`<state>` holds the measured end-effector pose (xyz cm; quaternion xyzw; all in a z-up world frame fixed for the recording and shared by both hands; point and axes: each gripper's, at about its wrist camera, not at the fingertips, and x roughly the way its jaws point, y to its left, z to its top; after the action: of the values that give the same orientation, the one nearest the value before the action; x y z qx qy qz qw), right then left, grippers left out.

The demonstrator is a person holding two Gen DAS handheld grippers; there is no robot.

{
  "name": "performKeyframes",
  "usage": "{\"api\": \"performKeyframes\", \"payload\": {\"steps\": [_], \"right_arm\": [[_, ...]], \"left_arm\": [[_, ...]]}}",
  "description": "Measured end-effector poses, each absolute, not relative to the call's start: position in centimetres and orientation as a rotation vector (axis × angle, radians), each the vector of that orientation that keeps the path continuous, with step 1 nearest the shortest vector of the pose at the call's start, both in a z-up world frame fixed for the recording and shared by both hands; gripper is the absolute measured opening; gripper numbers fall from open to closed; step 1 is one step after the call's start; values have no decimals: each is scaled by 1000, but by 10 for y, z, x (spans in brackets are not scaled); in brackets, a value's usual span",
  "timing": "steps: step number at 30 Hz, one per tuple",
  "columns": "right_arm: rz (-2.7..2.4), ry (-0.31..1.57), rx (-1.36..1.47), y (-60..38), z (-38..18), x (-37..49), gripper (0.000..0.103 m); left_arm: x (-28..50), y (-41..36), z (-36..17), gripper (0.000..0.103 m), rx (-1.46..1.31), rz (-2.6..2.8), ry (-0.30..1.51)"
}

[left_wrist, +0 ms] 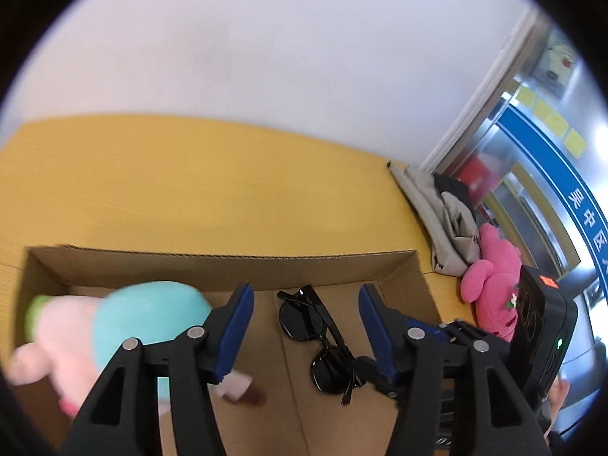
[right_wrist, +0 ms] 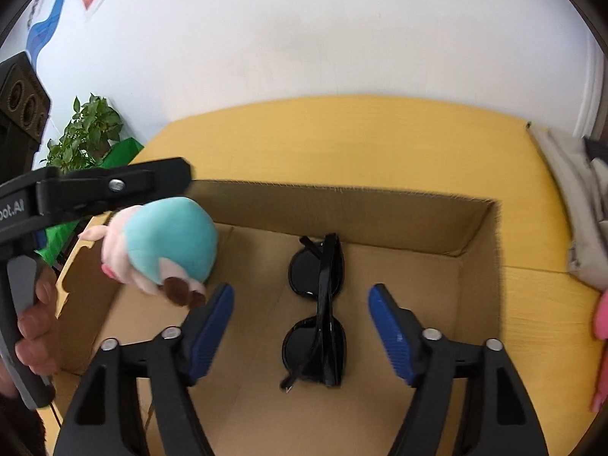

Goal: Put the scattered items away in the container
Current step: 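Move the right tool back toward the clear phone case on the table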

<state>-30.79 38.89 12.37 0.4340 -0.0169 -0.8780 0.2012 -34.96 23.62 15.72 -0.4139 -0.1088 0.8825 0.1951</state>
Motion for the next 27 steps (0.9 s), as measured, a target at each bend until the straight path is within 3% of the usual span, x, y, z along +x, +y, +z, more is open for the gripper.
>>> {"api": "performKeyframes", "payload": {"steps": [4,9,15,22,27], "right_arm": [[-2520,-35,1153,411,156,-265,92],[-2582,-55,1007,401,193,-194,103],[-2741,-43,914,401,209,-96,103],[-2813,74,904,400,207,-20,103],[-2765,39,913,406,208,1,103]], "left_arm": [[-300,226,188,78,-1050,2567,-222],[-216,221,218,80,-894,2737,-91],[-102,225,226,82,-745,2866,29],[-21,234,208,82,-745,2848,-34],[5,238,191,82,-780,2801,-63]]}}
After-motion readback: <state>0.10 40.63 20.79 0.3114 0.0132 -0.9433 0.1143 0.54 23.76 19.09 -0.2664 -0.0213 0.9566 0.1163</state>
